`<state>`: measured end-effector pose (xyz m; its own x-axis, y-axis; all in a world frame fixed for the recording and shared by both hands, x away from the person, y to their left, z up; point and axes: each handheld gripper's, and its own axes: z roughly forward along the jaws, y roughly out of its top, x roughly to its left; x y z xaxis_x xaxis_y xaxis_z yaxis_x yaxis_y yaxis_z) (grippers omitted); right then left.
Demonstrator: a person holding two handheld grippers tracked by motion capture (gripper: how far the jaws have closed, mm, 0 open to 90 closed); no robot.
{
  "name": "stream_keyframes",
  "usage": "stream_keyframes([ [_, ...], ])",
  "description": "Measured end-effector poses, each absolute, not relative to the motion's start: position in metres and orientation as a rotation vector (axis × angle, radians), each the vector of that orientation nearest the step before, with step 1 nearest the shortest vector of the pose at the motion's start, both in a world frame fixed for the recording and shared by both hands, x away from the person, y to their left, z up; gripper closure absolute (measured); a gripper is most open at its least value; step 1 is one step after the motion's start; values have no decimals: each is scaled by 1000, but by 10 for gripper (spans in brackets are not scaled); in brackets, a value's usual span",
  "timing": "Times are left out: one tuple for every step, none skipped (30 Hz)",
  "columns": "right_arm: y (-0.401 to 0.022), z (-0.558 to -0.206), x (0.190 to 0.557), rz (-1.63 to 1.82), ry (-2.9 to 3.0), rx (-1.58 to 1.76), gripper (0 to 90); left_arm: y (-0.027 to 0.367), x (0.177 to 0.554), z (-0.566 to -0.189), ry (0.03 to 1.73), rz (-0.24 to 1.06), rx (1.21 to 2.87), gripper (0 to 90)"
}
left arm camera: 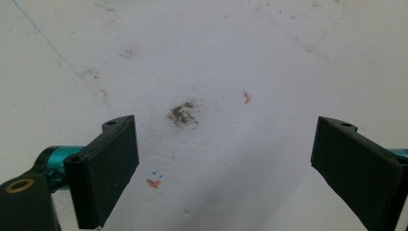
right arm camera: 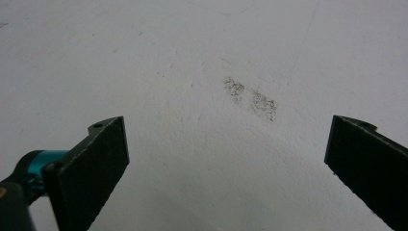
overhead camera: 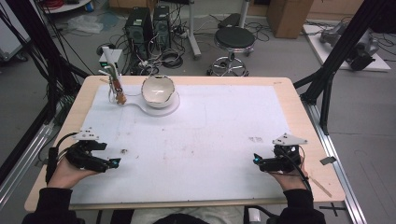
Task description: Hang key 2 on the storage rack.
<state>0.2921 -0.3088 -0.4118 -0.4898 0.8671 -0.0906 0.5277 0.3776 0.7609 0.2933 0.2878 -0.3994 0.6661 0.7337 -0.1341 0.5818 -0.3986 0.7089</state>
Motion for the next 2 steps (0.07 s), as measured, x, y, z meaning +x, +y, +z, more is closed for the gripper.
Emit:
stream_keyframes([
  [-309, -411, 292, 934, 2158, 1190, 7, 288, 293, -399, 1014, 259, 2114, 98],
  [-310, -411, 292, 935, 2157, 1188, 7, 289, 293, -399, 1016, 268, 2110, 98],
])
